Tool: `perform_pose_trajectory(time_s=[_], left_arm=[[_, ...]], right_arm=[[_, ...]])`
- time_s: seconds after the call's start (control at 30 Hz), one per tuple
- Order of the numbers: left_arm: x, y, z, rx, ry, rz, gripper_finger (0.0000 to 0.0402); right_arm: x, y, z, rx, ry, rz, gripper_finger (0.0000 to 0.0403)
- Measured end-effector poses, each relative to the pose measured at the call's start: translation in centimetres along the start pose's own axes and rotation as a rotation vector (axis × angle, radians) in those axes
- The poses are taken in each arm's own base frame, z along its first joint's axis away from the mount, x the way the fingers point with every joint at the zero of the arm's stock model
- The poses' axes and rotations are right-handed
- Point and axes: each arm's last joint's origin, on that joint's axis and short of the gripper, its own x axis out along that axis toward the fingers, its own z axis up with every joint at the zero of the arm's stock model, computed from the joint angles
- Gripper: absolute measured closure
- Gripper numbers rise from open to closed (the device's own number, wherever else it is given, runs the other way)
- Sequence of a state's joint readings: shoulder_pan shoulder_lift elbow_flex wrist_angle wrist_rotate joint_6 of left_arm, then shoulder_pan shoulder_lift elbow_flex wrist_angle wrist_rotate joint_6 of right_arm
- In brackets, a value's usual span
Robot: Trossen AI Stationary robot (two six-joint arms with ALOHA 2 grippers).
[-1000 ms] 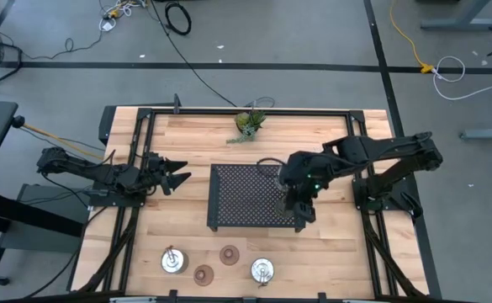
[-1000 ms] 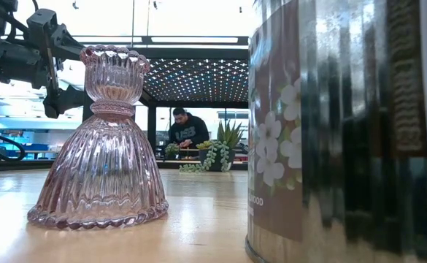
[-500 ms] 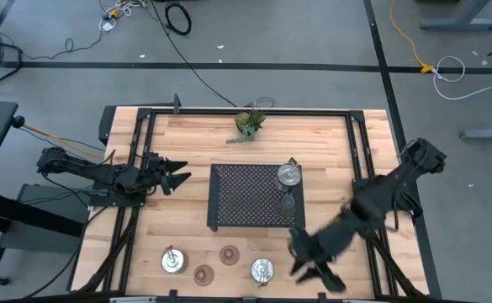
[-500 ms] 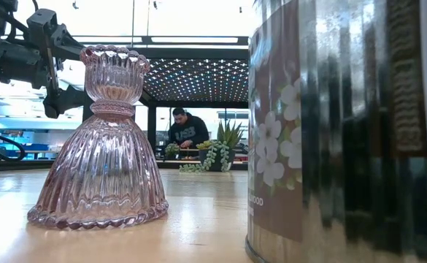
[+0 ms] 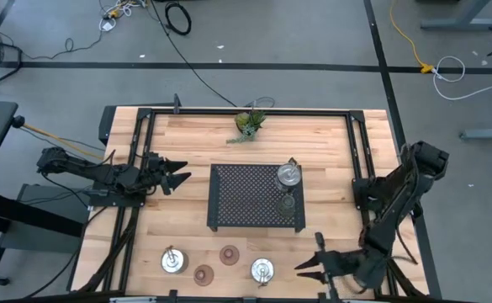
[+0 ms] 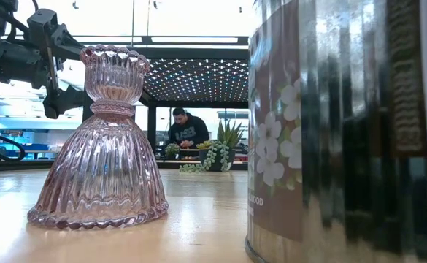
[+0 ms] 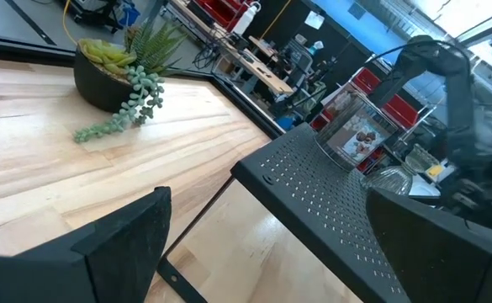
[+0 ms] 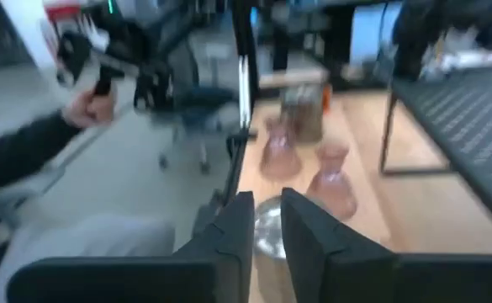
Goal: Pick & Place candle stick holders
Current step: Put the right silver scented candle on the black shelf aligned with the other silver scented candle
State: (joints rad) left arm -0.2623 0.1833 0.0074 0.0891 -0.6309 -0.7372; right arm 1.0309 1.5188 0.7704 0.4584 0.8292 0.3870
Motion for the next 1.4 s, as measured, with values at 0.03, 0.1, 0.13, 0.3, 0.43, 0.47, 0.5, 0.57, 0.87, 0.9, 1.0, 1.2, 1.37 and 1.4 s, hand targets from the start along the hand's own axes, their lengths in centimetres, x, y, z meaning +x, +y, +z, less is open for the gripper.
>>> perform_pose_trajectory(time_s=[0.03,0.1,0.13,0.3,0.43,0.47,0.5,0.57,0.87,0.9,1.0,1.2,1.37,1.4], left_arm=[[0.0,0.0,0.0,0.0,0.0,0.0,0.0003],[0.0,0.0,0.0,0.0,0.001,0.0,0.0003],[0.0,0.0,0.0,0.0,0.001,0.0,0.0003],[0.0,0.0,0.0,0.001,0.0,0.002,0.0003],[0.0,0.1,0.0,-0.002,-0.012,0.017,0.0003],[0.0,0.1,0.0,-0.004,-0.015,0.02,0.0003],[0.0,0.1,0.0,-0.009,-0.016,0.021,0.0003],[0.0,0.1,0.0,-0.011,-0.018,0.021,0.0003],[0.0,0.0,0.1,-0.031,-0.03,0.021,0.0003],[0.0,0.0,0.1,-0.042,-0.03,0.021,0.0003],[0.0,0.0,0.1,-0.061,-0.029,0.017,0.0003],[0.0,0.0,0.2,-0.072,-0.029,0.014,0.0003],[0.0,0.0,0.1,-0.072,-0.029,0.014,0.0003],[0.0,0.0,0.1,-0.071,-0.028,0.015,0.0003]], right_arm=[[-0.5,-0.3,-0.7,-0.005,-0.045,-0.005,0.0347],[-1.5,-0.9,-1.8,0.011,-0.105,0.024,0.0353],[-1.9,-1.2,-2.2,0.026,-0.122,0.051,0.0355],[-2.4,-1.5,-3.6,-0.002,-0.124,0.123,0.0363],[-1.6,-1.6,-5.9,-0.103,-0.052,0.073,0.0365],[-1.4,-1.7,-6.6,-0.114,-0.04,0.051,0.0365],[-1.1,-1.7,-7.2,-0.116,-0.03,0.036,0.0365],[-0.8,-1.7,-8.1,-0.122,-0.026,0.017,0.0365],[1.3,-3.1,-10.6,-0.013,0.033,-0.024,0.0365],[1.5,-3.1,-10.7,0.002,0.048,0.0,0.0365],[1.9,-3.3,-10.7,0.067,0.073,0.041,0.0365],[2.5,-3.9,-10.7,0.041,0.104,0.068,0.0364],[3.0,-4.3,-10.6,0.041,0.123,0.078,0.0331],[3.0,-4.4,-10.6,0.047,0.125,0.079,0.0319]])
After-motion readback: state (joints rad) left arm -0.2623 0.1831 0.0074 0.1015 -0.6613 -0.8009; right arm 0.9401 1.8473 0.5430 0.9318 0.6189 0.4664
